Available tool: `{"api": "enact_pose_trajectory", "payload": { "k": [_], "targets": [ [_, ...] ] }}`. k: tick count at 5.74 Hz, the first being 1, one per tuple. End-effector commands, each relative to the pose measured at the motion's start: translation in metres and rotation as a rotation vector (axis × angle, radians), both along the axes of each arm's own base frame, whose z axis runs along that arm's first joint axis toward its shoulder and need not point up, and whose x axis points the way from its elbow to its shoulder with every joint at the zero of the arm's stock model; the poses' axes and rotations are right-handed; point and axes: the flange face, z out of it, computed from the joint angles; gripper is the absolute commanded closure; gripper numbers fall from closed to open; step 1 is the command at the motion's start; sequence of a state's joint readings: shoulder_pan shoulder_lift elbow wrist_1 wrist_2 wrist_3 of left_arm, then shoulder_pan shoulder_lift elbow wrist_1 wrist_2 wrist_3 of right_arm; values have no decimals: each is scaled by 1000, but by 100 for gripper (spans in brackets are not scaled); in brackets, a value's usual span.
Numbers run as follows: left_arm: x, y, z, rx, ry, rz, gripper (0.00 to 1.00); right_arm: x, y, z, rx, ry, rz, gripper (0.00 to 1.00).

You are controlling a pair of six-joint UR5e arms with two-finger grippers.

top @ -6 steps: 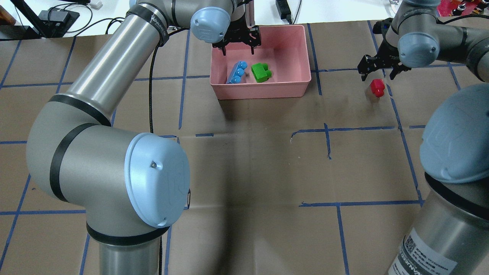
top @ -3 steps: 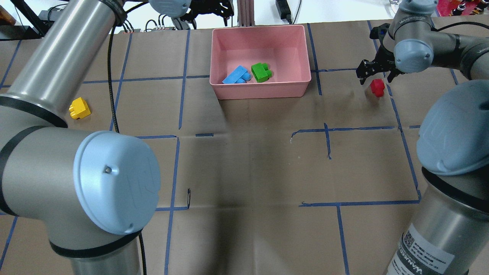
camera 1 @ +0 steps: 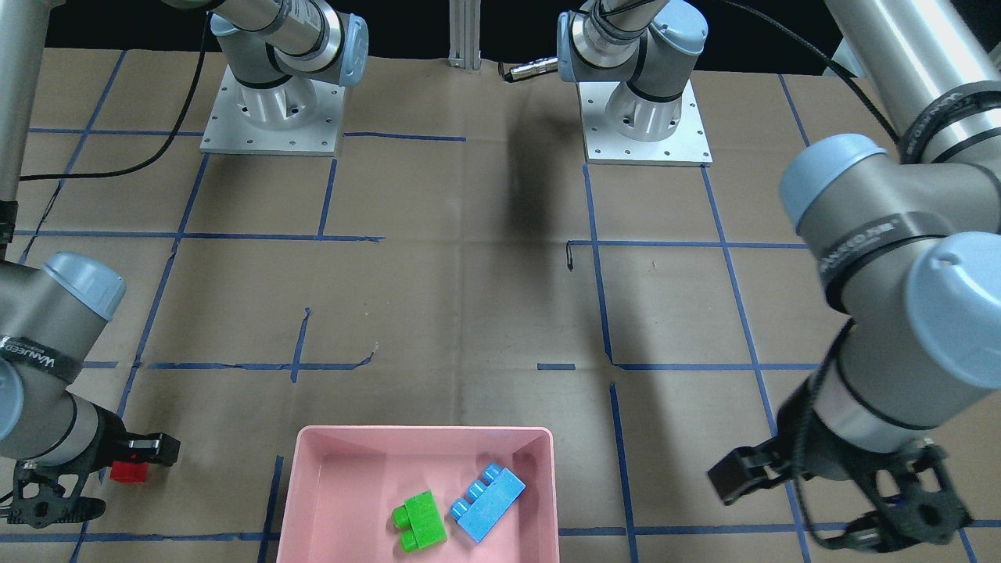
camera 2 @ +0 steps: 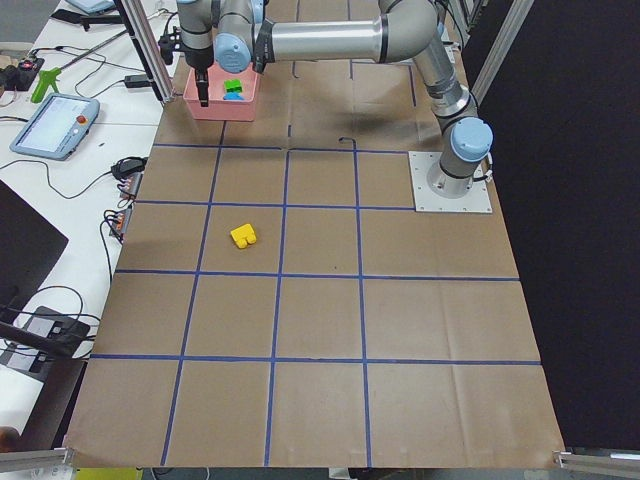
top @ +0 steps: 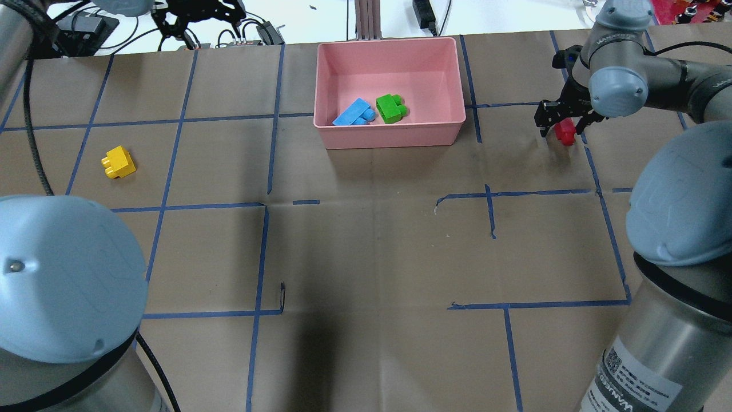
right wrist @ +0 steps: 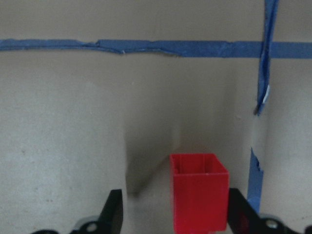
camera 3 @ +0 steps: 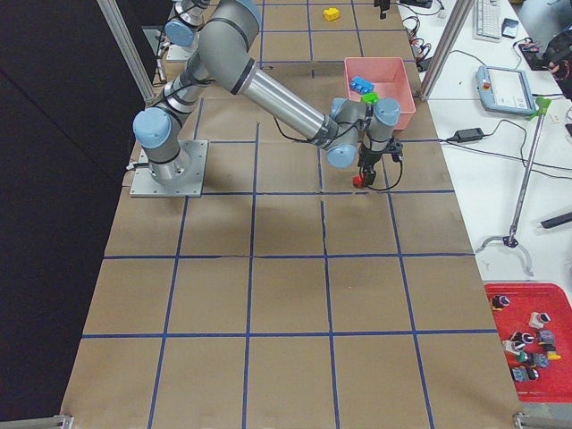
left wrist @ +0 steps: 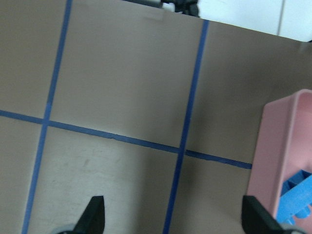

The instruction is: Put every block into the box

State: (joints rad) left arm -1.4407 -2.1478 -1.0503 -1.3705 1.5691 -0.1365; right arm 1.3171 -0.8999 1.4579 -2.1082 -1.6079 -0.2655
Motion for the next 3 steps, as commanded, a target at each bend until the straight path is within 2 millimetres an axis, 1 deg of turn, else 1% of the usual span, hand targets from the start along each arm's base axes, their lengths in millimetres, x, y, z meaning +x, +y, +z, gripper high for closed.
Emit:
{"api": "enact_pose_trajectory", "payload": {
  "k": [1, 2, 3],
  "targets": [
    [161, 11, -18, 27, -16, 57, 0, -1, 0, 3, 0, 3, -1, 66],
    [220, 17, -38, 52, -12, 129, 0, -5, 0, 4, 8, 26, -2, 90],
    [234, 21, -47, 65, -5, 204, 0, -7, 1, 8, 8, 39, -3, 91]
  ]
}}
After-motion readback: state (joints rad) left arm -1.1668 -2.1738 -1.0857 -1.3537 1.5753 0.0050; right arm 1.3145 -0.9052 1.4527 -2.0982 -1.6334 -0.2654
